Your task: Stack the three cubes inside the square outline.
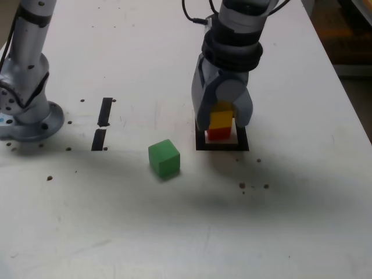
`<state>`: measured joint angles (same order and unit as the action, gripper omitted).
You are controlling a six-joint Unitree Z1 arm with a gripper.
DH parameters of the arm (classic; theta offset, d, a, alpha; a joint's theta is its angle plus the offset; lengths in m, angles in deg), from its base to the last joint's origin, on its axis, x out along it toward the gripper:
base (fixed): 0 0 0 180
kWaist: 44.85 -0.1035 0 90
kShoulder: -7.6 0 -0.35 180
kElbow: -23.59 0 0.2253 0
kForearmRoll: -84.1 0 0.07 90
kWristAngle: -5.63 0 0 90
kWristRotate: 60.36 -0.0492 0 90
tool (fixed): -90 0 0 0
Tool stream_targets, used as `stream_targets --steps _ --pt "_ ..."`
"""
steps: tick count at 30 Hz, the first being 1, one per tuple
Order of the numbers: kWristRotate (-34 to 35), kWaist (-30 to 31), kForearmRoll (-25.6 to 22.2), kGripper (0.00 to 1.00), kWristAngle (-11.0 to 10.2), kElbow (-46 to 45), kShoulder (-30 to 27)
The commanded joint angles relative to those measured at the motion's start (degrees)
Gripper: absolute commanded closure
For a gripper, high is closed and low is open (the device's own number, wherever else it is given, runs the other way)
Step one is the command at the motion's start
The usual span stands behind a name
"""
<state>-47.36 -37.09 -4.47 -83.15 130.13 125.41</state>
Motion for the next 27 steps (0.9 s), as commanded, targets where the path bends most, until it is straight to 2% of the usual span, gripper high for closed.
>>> stream_targets --steps 1,12,17,21,27 --pt "-0.08 -0.46 -0.06 0.92 -0.47 -0.17 -0.17" --pt "-0.52 -2.04 0.00 0.91 -1.30 0.09 -0.29" --pt "-0.52 -2.05 0.01 0.86 -1.30 0.13 -0.20" --pt "-0.52 -2.15 -0.05 0.72 -1.30 0.10 -0.09" --pt "-0.52 -2.48 -0.27 0.41 -1.08 0.21 0.21"
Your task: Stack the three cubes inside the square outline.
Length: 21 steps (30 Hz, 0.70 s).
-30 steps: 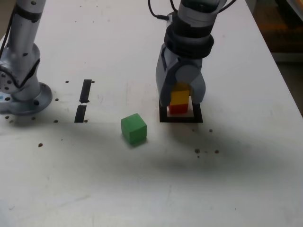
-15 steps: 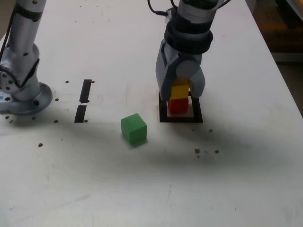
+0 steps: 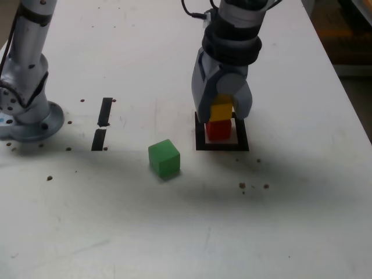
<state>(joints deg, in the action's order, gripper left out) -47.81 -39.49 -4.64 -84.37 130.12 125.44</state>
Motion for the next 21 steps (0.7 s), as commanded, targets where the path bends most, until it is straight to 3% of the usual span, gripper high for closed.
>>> stream_targets --steps 1,7,14,21 --pt "-0.07 -0.11 -0.12 0.37 0.24 0.20 0.27" --pt "-0.07 -0.17 -0.08 0.18 0.82 0.14 0.67" --pt "0.04 -0.17 -0.27 0.09 0.87 0.25 0.00" --pt "1.51 0.47 -4.83 0.01 0.72 0.22 -7.80"
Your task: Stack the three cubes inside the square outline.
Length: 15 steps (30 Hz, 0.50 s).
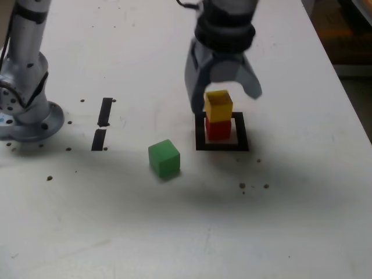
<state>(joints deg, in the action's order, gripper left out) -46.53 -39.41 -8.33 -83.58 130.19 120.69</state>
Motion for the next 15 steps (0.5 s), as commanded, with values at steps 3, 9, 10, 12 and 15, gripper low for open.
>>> stream_targets --steps 3,9,10,12,15 --pt "0.77 1.43 -4.29 0.00 0.08 -0.28 -8.01" --pt "5.69 5.19 -7.48 0.01 2.74 -6.41 -15.42" --pt "7.10 6.20 -7.39 0.01 3.43 -7.95 -16.17" --pt "11.11 9.10 -6.70 0.01 4.80 -11.30 -17.37" --pt "17.54 13.49 -4.28 0.01 5.72 -14.35 -17.76"
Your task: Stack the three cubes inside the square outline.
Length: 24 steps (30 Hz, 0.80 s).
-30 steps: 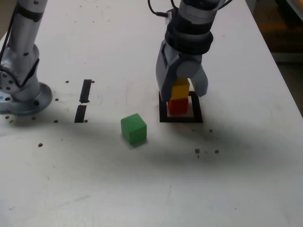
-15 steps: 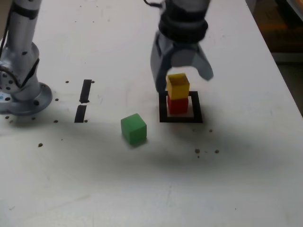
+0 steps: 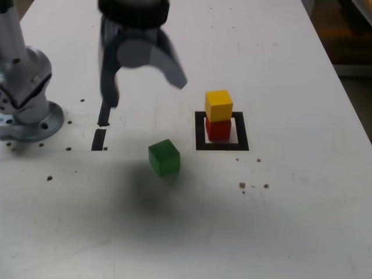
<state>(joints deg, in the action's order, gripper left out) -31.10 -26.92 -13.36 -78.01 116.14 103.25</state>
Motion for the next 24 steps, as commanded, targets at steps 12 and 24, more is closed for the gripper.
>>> stream_targets --steps 12,24 --pt "19.46 9.05 14.77 0.01 1.88 -4.18 6.79" --pt "18.33 7.62 27.45 0.01 2.24 -15.30 8.88"
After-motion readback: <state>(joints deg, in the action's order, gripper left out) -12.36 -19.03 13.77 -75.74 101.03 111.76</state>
